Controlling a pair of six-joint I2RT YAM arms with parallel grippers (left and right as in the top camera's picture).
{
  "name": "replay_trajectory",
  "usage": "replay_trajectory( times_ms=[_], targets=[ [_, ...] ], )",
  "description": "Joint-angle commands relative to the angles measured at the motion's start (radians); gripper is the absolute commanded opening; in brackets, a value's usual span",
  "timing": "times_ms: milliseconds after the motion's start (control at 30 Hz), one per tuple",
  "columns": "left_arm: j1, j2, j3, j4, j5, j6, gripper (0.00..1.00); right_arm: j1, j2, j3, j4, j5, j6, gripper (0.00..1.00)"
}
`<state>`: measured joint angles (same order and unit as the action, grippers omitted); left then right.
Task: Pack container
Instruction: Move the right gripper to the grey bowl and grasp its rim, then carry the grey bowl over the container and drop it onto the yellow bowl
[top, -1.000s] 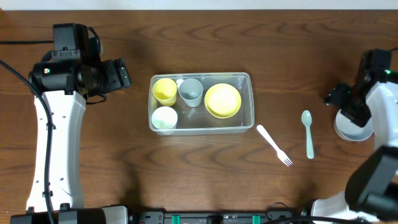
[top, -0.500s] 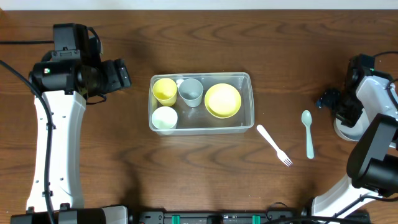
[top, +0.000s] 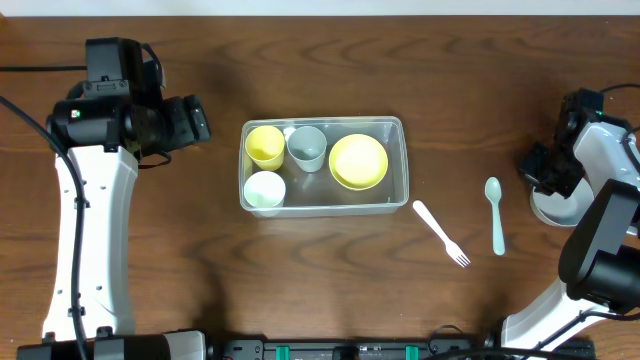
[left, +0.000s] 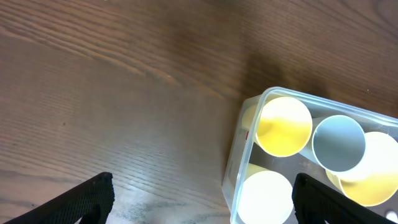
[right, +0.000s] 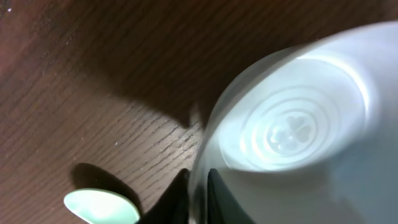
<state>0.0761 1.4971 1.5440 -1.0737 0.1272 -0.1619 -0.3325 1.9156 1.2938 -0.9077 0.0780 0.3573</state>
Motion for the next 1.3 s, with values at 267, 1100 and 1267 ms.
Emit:
replay_trajectory(
  times_ms=[267, 1100, 1267],
  targets=[
    [0.002, 0.007, -0.009, -0.003, -0.008, -0.016, 0.92, -0.008, 0.005, -0.002, 0.008, 0.003, 0.004, 0.01],
    [0.002, 0.007, -0.009, -0.003, -0.008, -0.016, 0.91, 0.769, -0.373, 0.203, -0.025, -0.174, -0.68, 0.01],
    [0.002, 0.007, -0.009, -0.003, -0.008, -0.016, 0.91, 0.877, -0.287, 0.203, 0.01, -0.146, -0.68, 0.01]
  ],
)
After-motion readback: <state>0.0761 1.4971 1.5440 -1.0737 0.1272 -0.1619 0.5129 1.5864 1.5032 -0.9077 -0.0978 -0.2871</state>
